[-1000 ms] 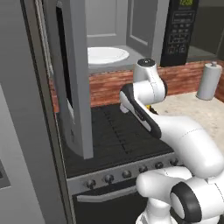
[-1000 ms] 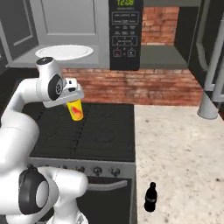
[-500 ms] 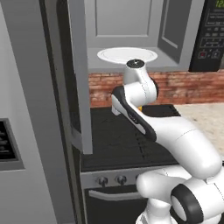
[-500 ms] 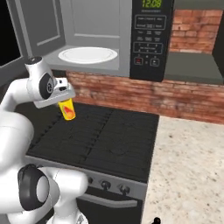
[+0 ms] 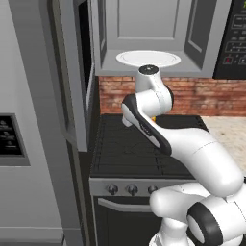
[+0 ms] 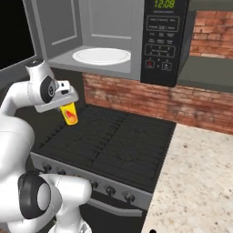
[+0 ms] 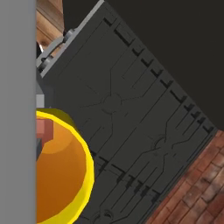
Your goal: Place the microwavable item in the microwave. Then, close the microwave door and press the start button.
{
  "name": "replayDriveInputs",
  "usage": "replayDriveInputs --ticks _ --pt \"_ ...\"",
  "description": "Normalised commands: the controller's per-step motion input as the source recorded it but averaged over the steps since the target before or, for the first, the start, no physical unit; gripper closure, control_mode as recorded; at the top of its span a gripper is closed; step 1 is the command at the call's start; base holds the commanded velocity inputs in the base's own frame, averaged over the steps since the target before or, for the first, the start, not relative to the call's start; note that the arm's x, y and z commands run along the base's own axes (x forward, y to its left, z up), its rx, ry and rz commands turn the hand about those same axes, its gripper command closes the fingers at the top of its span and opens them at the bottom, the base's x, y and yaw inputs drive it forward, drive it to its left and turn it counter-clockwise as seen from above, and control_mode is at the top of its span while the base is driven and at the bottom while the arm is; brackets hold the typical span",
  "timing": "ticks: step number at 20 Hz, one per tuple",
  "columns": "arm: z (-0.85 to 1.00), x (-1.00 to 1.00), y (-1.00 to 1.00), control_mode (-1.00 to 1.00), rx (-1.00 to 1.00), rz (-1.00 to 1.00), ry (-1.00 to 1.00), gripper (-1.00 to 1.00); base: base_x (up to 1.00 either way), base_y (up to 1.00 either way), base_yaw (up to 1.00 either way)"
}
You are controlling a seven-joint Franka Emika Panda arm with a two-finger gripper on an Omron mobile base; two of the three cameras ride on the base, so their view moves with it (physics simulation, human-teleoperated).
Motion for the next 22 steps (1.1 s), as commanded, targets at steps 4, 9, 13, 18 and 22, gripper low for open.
replayDriveInputs --ticks 4,9,13,18,22 --pt "0.00 0.00 0.00 1.00 0.00 0.00 0.00 1.00 0.22 -0.10 0.04" --pt "0.00 0.00 0.00 1.00 0.00 0.00 0.00 1.00 0.50 -0.16 0.10" --pt "0.00 0.00 0.00 1.00 0.00 0.00 0.00 1.00 0.23 -0.13 0.07" --pt "0.00 0.00 0.00 1.00 0.00 0.00 0.00 1.00 0.26 -0.10 0.06" --pt "0.00 0.00 0.00 1.00 0.00 0.00 0.00 1.00 0.29 -0.01 0.05"
